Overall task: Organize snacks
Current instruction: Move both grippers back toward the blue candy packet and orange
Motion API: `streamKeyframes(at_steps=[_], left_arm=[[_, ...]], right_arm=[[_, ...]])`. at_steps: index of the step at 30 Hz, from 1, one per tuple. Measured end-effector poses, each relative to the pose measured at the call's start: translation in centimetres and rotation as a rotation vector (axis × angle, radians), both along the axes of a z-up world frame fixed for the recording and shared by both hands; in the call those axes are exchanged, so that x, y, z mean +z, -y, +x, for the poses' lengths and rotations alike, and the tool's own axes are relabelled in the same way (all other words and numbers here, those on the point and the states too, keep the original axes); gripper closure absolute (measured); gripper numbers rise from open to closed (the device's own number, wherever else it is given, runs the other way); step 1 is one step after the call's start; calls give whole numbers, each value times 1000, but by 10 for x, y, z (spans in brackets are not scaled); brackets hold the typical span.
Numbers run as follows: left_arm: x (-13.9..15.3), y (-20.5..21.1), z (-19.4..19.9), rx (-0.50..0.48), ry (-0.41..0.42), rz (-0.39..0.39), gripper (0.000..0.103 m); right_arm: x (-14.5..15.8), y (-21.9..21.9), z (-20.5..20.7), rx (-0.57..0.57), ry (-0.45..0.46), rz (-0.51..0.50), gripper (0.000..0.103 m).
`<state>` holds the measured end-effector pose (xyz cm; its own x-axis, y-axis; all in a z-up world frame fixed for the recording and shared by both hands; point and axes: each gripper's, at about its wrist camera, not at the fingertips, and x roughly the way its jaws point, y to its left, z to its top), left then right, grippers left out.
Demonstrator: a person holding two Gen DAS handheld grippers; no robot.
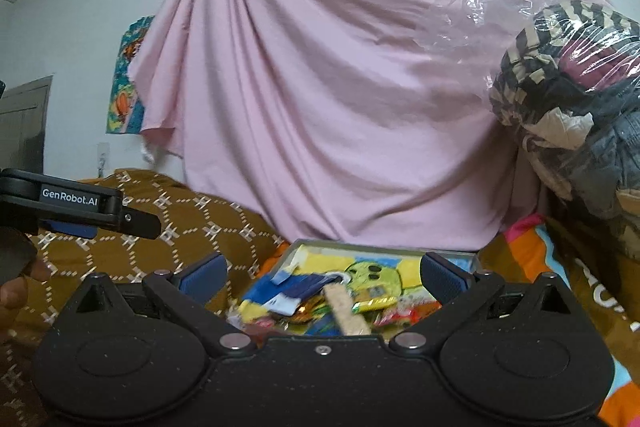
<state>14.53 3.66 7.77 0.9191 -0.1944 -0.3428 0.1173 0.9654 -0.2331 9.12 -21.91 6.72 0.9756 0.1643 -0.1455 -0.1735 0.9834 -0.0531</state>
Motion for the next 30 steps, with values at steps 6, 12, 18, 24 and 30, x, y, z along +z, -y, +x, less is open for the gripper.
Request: streamKeyframes(at_steps=[6, 12, 18, 24, 30], left_arm=[[-17, -8, -29, -2, -26, 26, 0], [-41, -14, -44, 1, -80, 57, 0], [-64, -12, -49, -15, -157, 72, 0], [-93, -13, -50, -2, -239, 72, 0], [-103, -12, -48, 7, -279, 110, 0]], right_arm=[[-16, -7, -26, 14, -43, -8, 1], [-40, -8, -36, 47, -114, -41, 1], [-66, -12, -40, 77, -209, -39, 1], [-90, -16, -47, 104, -280, -51, 1], [-107, -18, -46, 99, -343, -45, 1]])
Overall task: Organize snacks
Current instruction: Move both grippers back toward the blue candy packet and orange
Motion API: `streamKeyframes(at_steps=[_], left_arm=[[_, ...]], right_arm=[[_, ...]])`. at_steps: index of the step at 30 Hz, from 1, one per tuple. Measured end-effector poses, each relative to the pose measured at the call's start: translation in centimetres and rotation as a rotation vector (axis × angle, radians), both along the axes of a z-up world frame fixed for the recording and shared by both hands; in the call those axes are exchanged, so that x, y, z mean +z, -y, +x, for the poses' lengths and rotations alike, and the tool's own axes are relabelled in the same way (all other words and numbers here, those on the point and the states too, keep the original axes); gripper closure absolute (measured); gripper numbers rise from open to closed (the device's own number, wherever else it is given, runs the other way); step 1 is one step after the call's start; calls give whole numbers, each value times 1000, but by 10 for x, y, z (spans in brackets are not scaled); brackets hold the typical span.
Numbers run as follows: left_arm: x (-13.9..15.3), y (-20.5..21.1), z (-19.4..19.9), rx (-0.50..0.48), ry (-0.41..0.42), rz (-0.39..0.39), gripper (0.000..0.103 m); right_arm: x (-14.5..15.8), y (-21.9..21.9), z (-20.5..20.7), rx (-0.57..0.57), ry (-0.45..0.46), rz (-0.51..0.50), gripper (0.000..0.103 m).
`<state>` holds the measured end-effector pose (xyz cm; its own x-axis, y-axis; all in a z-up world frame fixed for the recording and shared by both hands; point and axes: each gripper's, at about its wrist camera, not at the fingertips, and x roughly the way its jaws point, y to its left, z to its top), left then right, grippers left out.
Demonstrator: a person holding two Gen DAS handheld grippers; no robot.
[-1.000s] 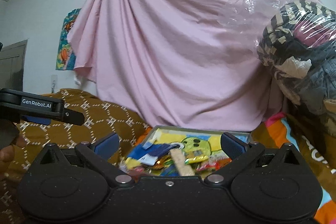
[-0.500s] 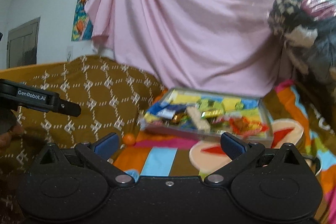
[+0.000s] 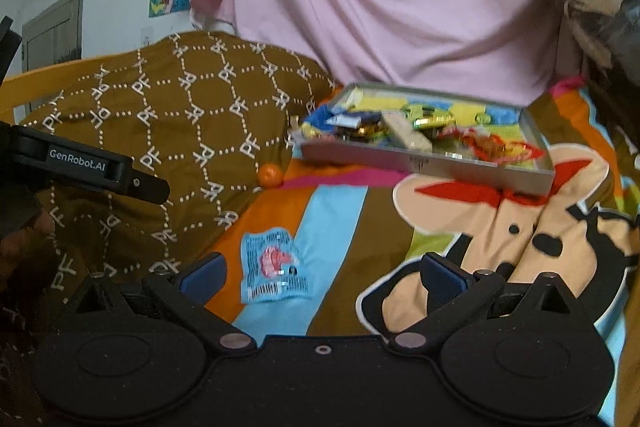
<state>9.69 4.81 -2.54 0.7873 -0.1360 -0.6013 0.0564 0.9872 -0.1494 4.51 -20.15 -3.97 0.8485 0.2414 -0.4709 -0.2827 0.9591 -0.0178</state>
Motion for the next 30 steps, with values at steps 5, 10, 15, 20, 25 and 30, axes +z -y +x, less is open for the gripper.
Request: streamKeyframes(at_steps=[5, 10, 15, 20, 25, 30], left_arm=[[-5, 0, 3, 14, -25, 28, 0], [-10, 0, 7, 11, -49, 34, 0], [-14, 1, 10, 4, -85, 39, 0], [-17, 0, 14, 10, -95, 54, 0], [-18, -1, 19, 13, -98, 73, 0], [-20, -3, 25, 5, -103, 71, 0]], right_arm=[[-6, -3, 6, -2, -29, 3, 1], [-11, -7, 12, 2, -51, -1, 1], [-17, -12, 17, 5, -77, -9, 1], [-22, -18, 26, 8, -96, -8, 1], [-27, -25, 34, 19, -116, -19, 1], [-31, -30, 43, 29, -131, -27, 1]])
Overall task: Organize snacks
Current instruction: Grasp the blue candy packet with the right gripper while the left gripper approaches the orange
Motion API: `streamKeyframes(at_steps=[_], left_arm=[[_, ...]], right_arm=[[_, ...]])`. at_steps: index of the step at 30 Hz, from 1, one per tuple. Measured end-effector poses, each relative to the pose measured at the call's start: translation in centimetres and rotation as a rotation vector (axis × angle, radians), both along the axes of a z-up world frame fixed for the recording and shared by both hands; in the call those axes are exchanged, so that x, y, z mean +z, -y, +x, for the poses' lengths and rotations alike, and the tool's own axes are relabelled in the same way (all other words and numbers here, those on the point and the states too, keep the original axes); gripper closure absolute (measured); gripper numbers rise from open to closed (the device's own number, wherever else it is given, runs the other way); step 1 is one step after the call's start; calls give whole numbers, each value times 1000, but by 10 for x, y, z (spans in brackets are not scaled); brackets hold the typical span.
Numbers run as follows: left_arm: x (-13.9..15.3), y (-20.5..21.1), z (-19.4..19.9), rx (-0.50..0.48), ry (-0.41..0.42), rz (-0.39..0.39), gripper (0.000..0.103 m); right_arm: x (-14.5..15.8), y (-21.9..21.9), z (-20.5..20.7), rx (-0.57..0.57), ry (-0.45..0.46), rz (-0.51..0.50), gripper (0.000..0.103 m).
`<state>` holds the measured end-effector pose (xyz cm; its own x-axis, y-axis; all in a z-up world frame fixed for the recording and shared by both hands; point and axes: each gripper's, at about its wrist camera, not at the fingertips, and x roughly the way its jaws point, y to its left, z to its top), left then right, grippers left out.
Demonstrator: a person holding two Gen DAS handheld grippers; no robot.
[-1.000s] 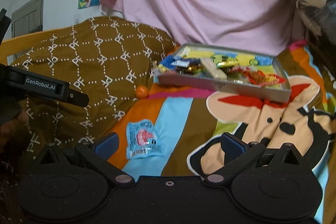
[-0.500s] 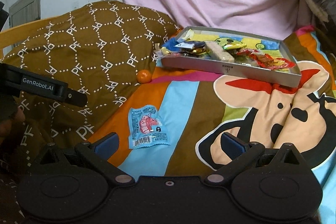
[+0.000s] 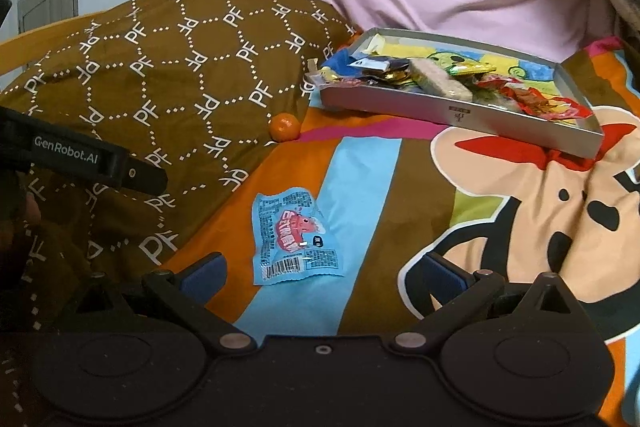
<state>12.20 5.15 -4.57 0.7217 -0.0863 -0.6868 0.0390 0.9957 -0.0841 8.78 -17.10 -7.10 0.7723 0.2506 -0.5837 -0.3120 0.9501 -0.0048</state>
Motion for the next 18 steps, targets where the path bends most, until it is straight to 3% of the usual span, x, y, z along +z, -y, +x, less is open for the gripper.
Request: streamKeyframes(at_steps=[13, 18], left_arm=[[-7, -6, 15, -26, 3, 8, 0], [-13, -6, 21, -23, -18, 27, 0]], right_arm=[[-19, -29, 35, 87, -35, -55, 1], [-30, -32, 50, 73, -60, -52, 1]])
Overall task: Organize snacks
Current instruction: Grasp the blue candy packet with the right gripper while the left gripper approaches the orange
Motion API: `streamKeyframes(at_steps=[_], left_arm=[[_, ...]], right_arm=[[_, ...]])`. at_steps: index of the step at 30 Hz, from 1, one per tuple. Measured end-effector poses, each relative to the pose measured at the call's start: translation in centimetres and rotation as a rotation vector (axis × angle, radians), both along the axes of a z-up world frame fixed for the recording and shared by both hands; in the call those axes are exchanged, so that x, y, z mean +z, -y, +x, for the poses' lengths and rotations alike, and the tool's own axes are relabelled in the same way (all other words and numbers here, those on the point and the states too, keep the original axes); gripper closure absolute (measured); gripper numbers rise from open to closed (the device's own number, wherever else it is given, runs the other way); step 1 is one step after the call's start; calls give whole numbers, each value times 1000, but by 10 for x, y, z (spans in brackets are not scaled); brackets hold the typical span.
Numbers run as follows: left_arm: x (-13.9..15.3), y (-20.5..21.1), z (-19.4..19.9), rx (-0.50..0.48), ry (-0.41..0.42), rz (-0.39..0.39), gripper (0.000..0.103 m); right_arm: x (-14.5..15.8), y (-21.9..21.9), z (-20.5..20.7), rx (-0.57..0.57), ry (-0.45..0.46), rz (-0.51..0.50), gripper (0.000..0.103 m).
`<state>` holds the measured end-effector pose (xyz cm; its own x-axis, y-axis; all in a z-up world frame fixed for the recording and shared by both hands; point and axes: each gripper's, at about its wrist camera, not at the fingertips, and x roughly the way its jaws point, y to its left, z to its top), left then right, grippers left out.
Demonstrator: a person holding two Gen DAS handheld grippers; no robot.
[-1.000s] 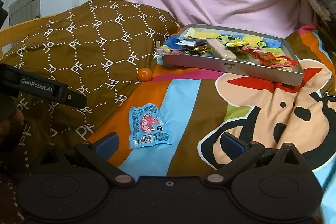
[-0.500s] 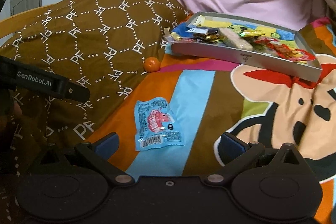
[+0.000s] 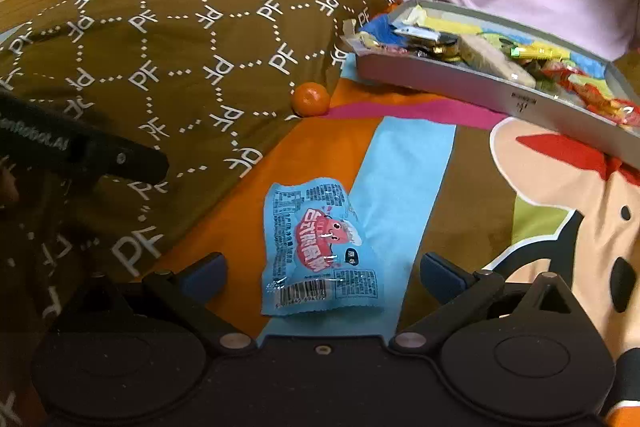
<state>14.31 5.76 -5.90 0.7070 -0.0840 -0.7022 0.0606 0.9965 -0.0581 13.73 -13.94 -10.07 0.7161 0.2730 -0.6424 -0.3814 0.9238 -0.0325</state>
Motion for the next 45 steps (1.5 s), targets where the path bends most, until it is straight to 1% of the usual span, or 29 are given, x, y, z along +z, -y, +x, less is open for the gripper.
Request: streamKeyframes(at_steps=[1, 5, 6, 9, 11, 12, 17, 20, 24, 28, 31, 33, 34, 36, 38, 40, 42, 45], left_arm=[[-1, 1, 0, -1, -2, 9, 0], [-2, 6, 2, -19, -11, 42, 0], [-2, 7, 3, -23, -15, 47, 0], [-1, 7, 8, -35, -26, 44, 0], [0, 7, 12, -48, -26, 36, 0], [1, 7, 14, -52, -25, 34, 0], [5, 10, 34, -78, -11, 51, 0], [9, 12, 52, -121, 1, 35, 1], [10, 14, 79, -151, 26, 11, 1], [9, 23, 104, -212, 65, 28, 1], [6, 34, 117, -286, 90, 59, 6], [2, 43, 127, -337, 77, 72, 15], [0, 46, 131, -353, 65, 71, 16], [-2, 50, 139, -357, 50, 62, 18], [-4, 52, 146, -350, 40, 34, 19], [-6, 53, 153, -341, 21, 13, 25], [-10, 52, 159, -334, -1, 3, 37], [-15, 49, 164, -304, -21, -22, 46]], right_arm=[[-2, 0, 2, 1, -2, 3, 2], [-8, -3, 8, 23, -13, 5, 16], [-9, -3, 9, 27, -17, 10, 17], [-11, -1, 12, 24, -22, 38, 26], [-12, 1, 14, 9, -19, 46, 34], [-12, 2, 15, 3, -17, 50, 36], [-11, 8, 22, -35, -16, 71, 38], [-11, 14, 25, -54, -16, 88, 38], [-10, 20, 31, -70, 0, 74, 39], [-9, 25, 41, -81, 20, 53, 39], [-7, 30, 51, -96, 27, 57, 39], [-7, 32, 56, -94, 24, 58, 39], [-8, 33, 58, -94, 21, 61, 39], [-9, 34, 59, -93, 18, 71, 39], [-10, 36, 58, -91, 19, 77, 39], [-10, 36, 57, -86, 20, 81, 39], [-10, 37, 56, -82, 18, 84, 39], [-11, 37, 57, -78, 17, 83, 38]])
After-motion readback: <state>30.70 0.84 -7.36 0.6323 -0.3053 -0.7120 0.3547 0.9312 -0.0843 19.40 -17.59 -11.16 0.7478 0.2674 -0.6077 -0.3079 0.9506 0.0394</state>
